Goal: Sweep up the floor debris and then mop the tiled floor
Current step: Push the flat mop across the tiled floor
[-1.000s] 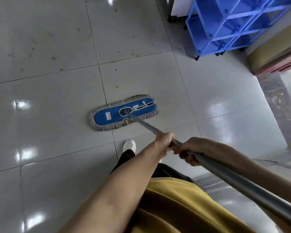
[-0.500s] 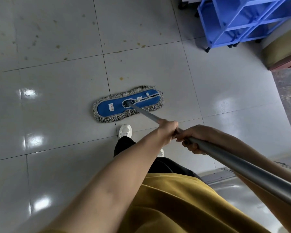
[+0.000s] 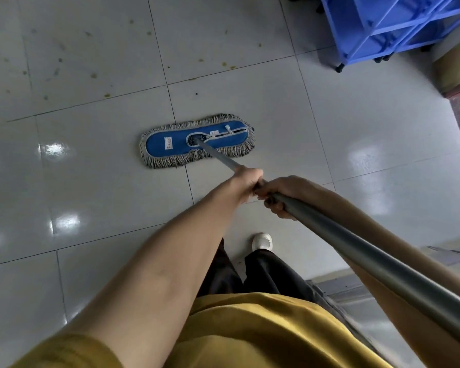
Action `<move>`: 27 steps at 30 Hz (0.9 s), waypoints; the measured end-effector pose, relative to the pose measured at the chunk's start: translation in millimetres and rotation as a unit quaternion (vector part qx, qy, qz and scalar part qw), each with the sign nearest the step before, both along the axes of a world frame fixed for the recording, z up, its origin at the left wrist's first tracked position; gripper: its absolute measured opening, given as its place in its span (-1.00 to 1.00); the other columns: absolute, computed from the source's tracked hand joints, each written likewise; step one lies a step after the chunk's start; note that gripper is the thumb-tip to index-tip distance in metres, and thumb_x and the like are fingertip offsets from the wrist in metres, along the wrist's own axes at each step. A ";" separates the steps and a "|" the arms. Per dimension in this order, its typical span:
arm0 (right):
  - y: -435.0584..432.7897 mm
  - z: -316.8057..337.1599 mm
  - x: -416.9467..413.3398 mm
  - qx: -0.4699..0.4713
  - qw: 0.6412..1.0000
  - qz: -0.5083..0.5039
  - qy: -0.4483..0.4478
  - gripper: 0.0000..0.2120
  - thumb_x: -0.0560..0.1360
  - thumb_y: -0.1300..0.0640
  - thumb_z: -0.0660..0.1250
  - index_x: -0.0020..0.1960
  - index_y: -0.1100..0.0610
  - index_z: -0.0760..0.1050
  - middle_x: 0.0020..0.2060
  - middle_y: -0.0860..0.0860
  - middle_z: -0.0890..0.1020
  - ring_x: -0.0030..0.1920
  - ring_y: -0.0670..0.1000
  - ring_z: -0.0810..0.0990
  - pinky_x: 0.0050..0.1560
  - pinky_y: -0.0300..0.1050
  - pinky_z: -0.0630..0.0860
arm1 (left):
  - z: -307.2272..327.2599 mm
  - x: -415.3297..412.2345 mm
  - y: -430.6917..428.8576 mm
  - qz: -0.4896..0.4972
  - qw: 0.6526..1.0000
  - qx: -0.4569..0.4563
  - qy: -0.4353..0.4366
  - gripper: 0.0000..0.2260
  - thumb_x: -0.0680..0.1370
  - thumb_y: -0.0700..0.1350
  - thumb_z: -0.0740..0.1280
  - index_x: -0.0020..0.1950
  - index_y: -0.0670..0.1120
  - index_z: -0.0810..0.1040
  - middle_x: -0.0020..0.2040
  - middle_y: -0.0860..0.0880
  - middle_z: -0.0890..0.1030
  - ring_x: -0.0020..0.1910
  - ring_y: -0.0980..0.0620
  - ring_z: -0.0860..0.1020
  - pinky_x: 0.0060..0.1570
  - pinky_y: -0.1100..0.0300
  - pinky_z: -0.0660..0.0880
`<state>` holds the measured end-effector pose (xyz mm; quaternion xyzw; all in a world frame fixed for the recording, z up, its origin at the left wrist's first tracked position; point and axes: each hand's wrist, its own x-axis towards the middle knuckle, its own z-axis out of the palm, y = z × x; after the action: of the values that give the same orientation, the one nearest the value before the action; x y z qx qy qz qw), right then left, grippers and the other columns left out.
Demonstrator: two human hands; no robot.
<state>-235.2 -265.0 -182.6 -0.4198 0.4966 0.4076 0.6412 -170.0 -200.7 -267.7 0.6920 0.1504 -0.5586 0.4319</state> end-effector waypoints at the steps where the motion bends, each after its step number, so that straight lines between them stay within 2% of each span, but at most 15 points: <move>1: 1.9 -3.5 11.1 0.002 1.000 -0.002 -0.004 -0.71 0.58 0.21 0.15 -0.32 0.16 0.28 -0.70 -0.02 0.37 -0.76 -0.15 0.27 -0.73 -0.42 0.20 | -3.5 12.2 2.1 0.004 1.000 0.001 -0.010 -0.72 0.51 -0.35 0.11 -0.38 -0.14 0.20 -0.52 -0.08 0.29 -0.69 0.10 0.30 -0.70 0.41 0.19; 3: 6.9 -10.0 31.4 -0.001 1.000 -0.008 -0.014 -0.70 0.59 0.22 0.14 -0.32 0.17 0.27 -0.72 -0.01 0.36 -0.77 -0.14 0.27 -0.73 -0.43 0.20 | -10.5 32.5 6.6 0.031 0.999 0.000 -0.026 -0.70 0.55 -0.30 0.18 -0.37 -0.13 0.24 -0.46 -0.08 0.30 -0.65 0.09 0.33 -0.67 0.39 0.24; 5: 11.2 -14.0 44.1 -0.009 1.000 -0.010 -0.026 -0.70 0.58 0.23 0.13 -0.33 0.17 0.26 -0.72 -0.01 0.35 -0.77 -0.14 0.27 -0.72 -0.44 0.20 | -15.1 44.4 10.3 0.092 0.995 -0.009 -0.028 -0.72 0.57 -0.21 0.25 -0.34 -0.16 0.33 -0.41 -0.10 0.39 -0.54 0.07 0.43 -0.53 0.31 0.38; 7: 11.0 -15.9 47.5 -0.019 0.999 -0.015 -0.030 -0.72 0.57 0.23 0.16 -0.32 0.17 0.27 -0.64 0.01 0.37 -0.76 -0.14 0.28 -0.71 -0.44 0.21 | -17.6 48.4 13.3 0.133 0.991 -0.016 0.003 -0.75 0.58 -0.10 0.28 -0.26 -0.19 0.40 -0.33 -0.10 0.49 -0.37 0.03 0.51 -0.35 0.23 0.49; 8: 9.2 -16.1 46.8 -0.025 0.999 -0.009 -0.028 -0.73 0.56 0.23 0.17 -0.31 0.17 0.28 -0.57 0.02 0.37 -0.75 -0.13 0.29 -0.70 -0.44 0.22 | -17.1 48.6 14.2 0.144 0.989 -0.021 0.027 -0.74 0.58 -0.05 0.27 -0.22 -0.19 0.41 -0.29 -0.10 0.52 -0.33 0.03 0.53 -0.34 0.23 0.52; 11: 1.3 -13.5 44.5 -0.043 0.999 0.028 -0.015 -0.75 0.55 0.23 0.18 -0.30 0.17 0.29 -0.46 0.04 0.35 -0.74 -0.13 0.29 -0.68 -0.43 0.24 | -13.3 48.1 15.3 0.129 0.989 -0.024 0.071 -0.68 0.59 0.04 0.21 -0.25 -0.16 0.38 -0.34 -0.08 0.49 -0.43 0.06 0.54 -0.49 0.23 0.54; 14: -3.1 -8.6 48.4 -0.046 0.998 0.042 -0.022 -0.74 0.56 0.21 0.17 -0.31 0.18 0.30 -0.57 0.03 0.37 -0.74 -0.13 0.30 -0.68 -0.43 0.23 | -2.6 47.1 12.1 0.140 0.985 -0.047 0.092 -0.63 0.61 0.04 0.18 -0.35 -0.12 0.33 -0.50 -0.03 0.39 -0.68 0.13 0.42 -0.63 0.33 0.43; 16: -3.3 -6.9 50.1 -0.043 0.997 0.052 -0.028 -0.71 0.58 0.18 0.14 -0.31 0.18 0.29 -0.64 0.00 0.36 -0.74 -0.13 0.30 -0.68 -0.43 0.21 | 2.6 46.1 11.2 0.154 0.980 -0.067 0.106 -0.60 0.62 0.02 0.15 -0.39 -0.09 0.29 -0.63 0.02 0.34 -0.72 0.15 0.33 -0.65 0.38 0.38; 22: -4.1 -7.5 32.7 -0.069 0.995 0.074 -0.021 -0.70 0.58 0.12 0.20 -0.30 0.19 0.31 -0.47 0.04 0.36 -0.73 -0.11 0.31 -0.63 -0.40 0.27 | 3.7 29.6 14.1 0.111 0.982 -0.084 0.128 -0.59 0.65 0.01 0.09 -0.39 -0.08 0.28 -0.64 0.02 0.33 -0.70 0.14 0.35 -0.62 0.35 0.42; 25: -6.7 0.4 28.9 -0.069 0.993 0.095 -0.024 -0.67 0.59 0.13 0.17 -0.33 0.19 0.29 -0.55 0.03 0.37 -0.74 -0.12 0.31 -0.66 -0.43 0.27 | 7.7 24.2 12.8 0.109 0.979 -0.105 0.134 -0.60 0.65 0.00 0.06 -0.37 -0.08 0.28 -0.59 -0.01 0.35 -0.64 0.13 0.37 -0.61 0.34 0.43; 27: -9.5 9.1 28.4 -0.063 0.990 0.121 -0.036 -0.65 0.61 0.15 0.12 -0.35 0.19 0.28 -0.69 0.02 0.37 -0.76 -0.12 0.31 -0.67 -0.45 0.27 | 11.9 21.7 10.2 0.118 0.977 -0.110 0.137 -0.64 0.66 0.00 0.05 -0.29 -0.11 0.32 -0.43 -0.03 0.34 -0.49 0.12 0.35 -0.60 0.33 0.44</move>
<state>-206.8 -274.5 -173.6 -0.5312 0.4433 0.4347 0.5764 -148.3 -190.6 -255.8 0.5345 0.2267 -0.6061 0.5436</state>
